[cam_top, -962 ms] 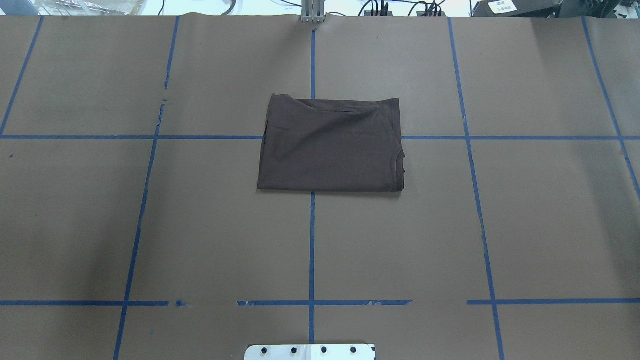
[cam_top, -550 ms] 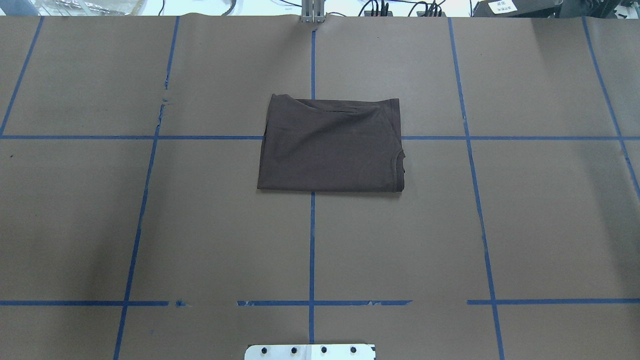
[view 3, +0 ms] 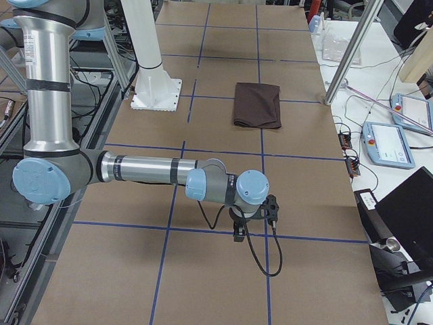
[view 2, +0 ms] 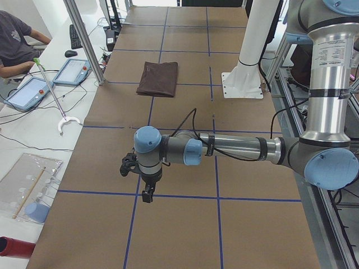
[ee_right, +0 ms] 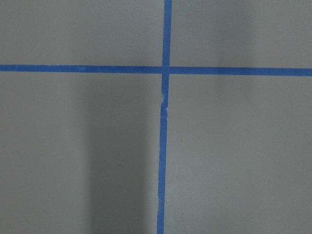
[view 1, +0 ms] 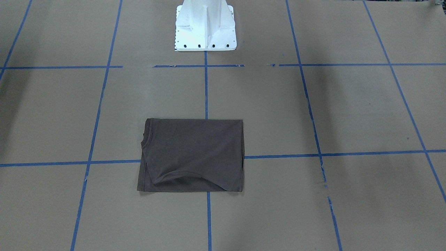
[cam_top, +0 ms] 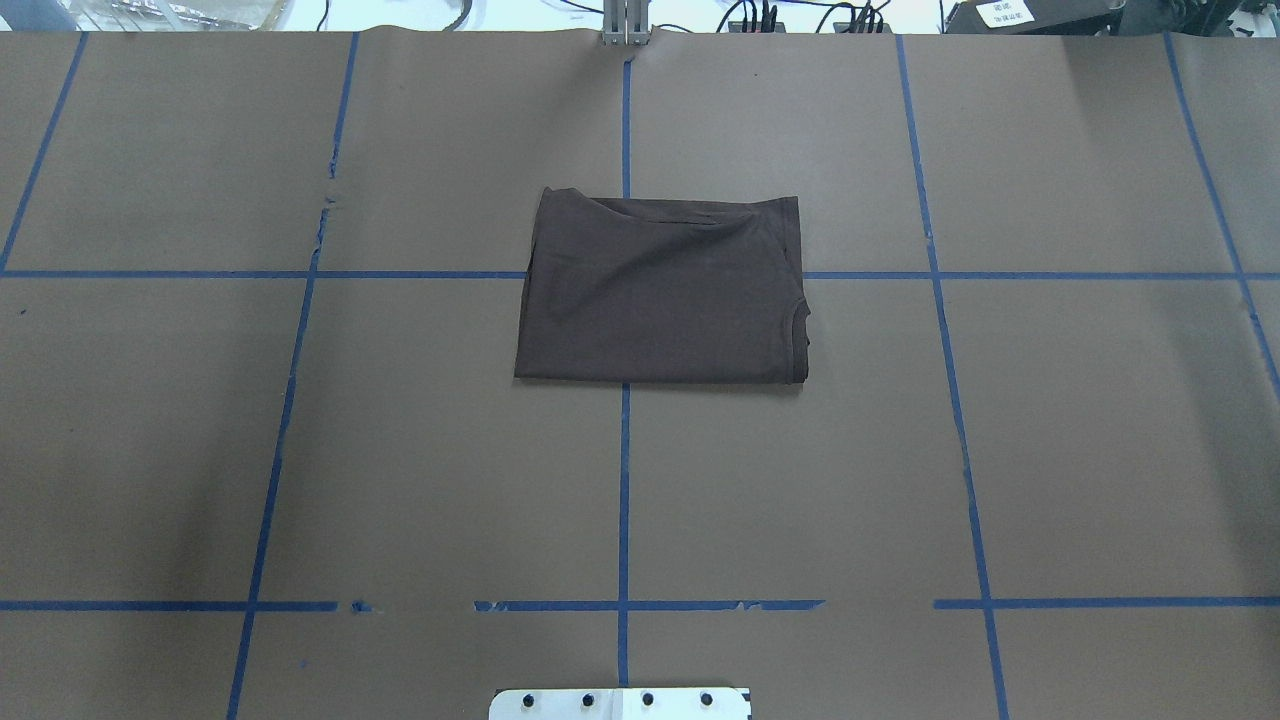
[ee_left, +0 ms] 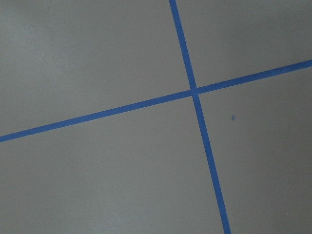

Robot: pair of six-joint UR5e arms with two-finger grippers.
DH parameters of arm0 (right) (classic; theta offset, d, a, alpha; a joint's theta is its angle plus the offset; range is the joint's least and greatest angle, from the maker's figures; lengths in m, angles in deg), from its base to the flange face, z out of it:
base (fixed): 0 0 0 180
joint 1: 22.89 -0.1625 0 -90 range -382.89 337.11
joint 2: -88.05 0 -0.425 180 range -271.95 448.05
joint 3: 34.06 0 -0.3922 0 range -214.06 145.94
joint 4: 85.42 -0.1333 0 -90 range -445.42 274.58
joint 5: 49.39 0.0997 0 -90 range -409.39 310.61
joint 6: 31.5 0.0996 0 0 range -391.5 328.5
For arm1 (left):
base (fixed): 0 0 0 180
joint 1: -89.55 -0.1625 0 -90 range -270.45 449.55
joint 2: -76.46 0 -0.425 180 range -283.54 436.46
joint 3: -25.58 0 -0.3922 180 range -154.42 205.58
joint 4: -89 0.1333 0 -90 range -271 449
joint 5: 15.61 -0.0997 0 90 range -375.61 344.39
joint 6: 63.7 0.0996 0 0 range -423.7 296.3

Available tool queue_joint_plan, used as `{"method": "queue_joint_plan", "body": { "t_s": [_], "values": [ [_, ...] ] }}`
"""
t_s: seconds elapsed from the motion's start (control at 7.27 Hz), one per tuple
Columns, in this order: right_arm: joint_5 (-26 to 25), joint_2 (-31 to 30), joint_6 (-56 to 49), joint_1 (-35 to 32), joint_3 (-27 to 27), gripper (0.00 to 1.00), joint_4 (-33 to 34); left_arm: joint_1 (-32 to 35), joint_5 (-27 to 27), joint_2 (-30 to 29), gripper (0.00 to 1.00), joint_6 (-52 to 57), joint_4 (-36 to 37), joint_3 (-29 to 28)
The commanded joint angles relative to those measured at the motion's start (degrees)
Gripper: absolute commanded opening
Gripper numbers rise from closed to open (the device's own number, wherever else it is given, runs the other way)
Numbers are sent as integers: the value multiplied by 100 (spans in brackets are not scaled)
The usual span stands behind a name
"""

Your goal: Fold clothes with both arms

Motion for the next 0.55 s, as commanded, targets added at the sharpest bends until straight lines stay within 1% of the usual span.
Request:
{"method": "queue_joint_plan", "body": {
  "t_s": [0.0,0.41],
  "values": [
    [-12,22,48,0,6,100,0,0,3,-1,100,-298,-38,-18],
    [-3,48,83,0,6,100,0,-9,3,-1,100,-298,-38,-18]
  ]
}}
